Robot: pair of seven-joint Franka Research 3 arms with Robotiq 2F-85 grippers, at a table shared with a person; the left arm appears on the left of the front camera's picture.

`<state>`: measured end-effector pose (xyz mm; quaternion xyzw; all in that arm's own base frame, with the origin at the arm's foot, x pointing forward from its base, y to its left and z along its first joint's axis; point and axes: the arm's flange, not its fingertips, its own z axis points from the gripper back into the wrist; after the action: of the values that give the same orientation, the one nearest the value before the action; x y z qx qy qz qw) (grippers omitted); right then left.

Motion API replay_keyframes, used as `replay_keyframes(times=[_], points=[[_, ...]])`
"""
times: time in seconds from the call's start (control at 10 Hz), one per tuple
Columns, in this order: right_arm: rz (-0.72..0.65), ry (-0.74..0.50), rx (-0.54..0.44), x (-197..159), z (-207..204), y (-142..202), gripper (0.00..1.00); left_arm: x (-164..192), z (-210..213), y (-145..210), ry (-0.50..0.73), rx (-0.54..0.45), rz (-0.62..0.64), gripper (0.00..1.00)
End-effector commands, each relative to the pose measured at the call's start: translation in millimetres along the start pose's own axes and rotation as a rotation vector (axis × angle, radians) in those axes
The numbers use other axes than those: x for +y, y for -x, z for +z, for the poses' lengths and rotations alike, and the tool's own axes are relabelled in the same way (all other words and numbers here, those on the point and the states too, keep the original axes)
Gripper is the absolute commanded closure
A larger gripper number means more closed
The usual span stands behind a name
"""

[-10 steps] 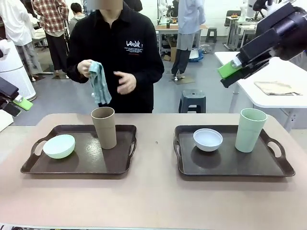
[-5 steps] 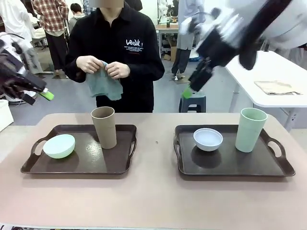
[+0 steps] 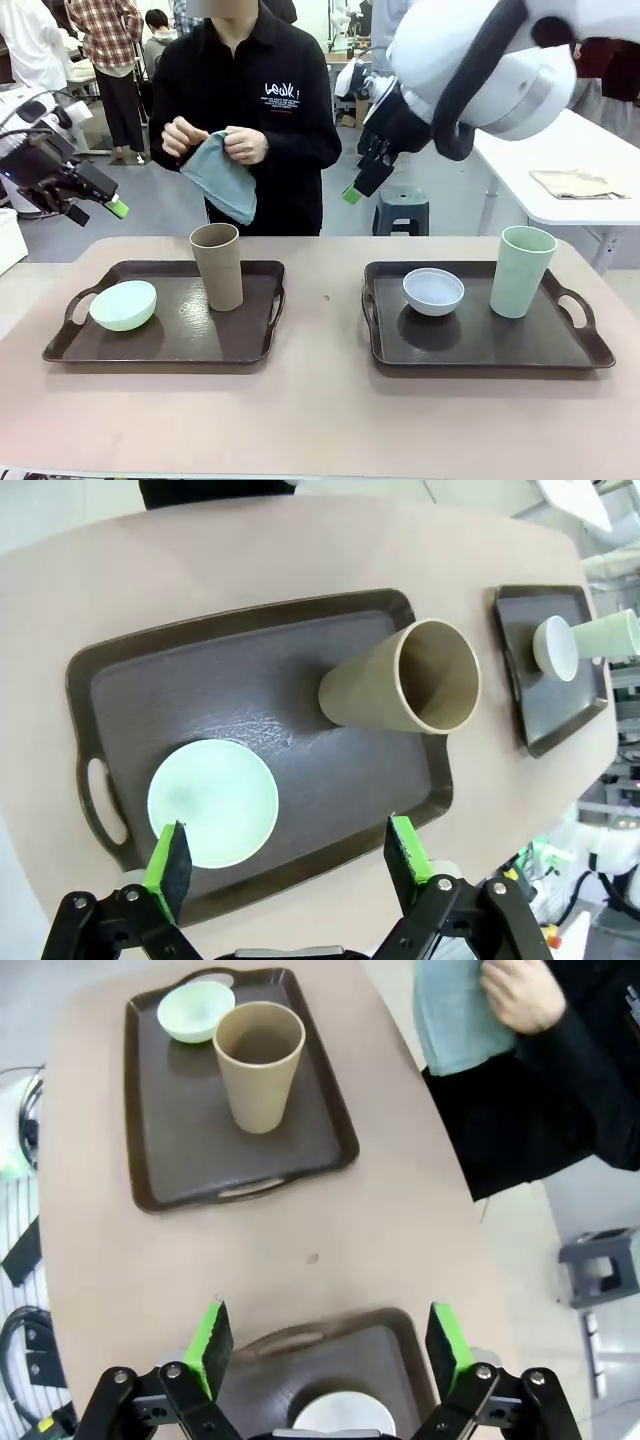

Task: Set up a tray with a mat and arrange the tableware.
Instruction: Pick up the Picnic Bowl and Reusable plastic cup from the Handle tray in front of the human's position and hold them in the air.

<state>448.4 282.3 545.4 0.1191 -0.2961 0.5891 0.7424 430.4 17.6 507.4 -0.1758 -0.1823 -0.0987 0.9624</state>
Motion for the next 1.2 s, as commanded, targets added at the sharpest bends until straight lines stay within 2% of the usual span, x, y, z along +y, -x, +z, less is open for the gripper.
replay_keyframes(times=[0.0,0.1,0.2,0.3,0.4,0.5,0.7,0.8,0.9,1.1], points=[[-0.007,0.007,0.035,11,14,8,0.00,-4,8,6,-0.001,-0.001,-0.011,0.00],[0.000,0.000,0.000,0,0,0,0.00,0,0,0,0.000,0.000,0.000,0.00],[0.104,-0.075,-0.155,-20,-11,6,0.00,5,-7,-7,0.033,0.032,0.012,0.00],[0.167,-0.212,-0.325,-30,-36,2,0.00,13,-14,-6,0.029,0.064,0.054,0.00],[0.244,-0.282,-0.401,-41,-56,0,0.00,21,-20,-9,-0.003,0.097,0.108,0.00],[0.257,-0.285,-0.468,-55,-78,-2,0.00,30,-27,-9,-0.032,0.125,0.134,0.00],[0.287,-0.313,-0.534,-64,-122,-15,0.00,39,-40,-15,-0.050,0.123,0.168,0.00],[0.232,-0.292,-0.478,-63,-135,-21,0.00,35,-41,-15,0.019,0.101,0.101,0.00],[0.281,-0.260,-0.513,-53,-101,-17,0.00,41,-44,-3,-0.023,0.113,0.142,0.00],[0.281,-0.260,-0.513,-53,-101,-17,0.00,41,-47,-8,-0.019,0.115,0.140,0.00]])
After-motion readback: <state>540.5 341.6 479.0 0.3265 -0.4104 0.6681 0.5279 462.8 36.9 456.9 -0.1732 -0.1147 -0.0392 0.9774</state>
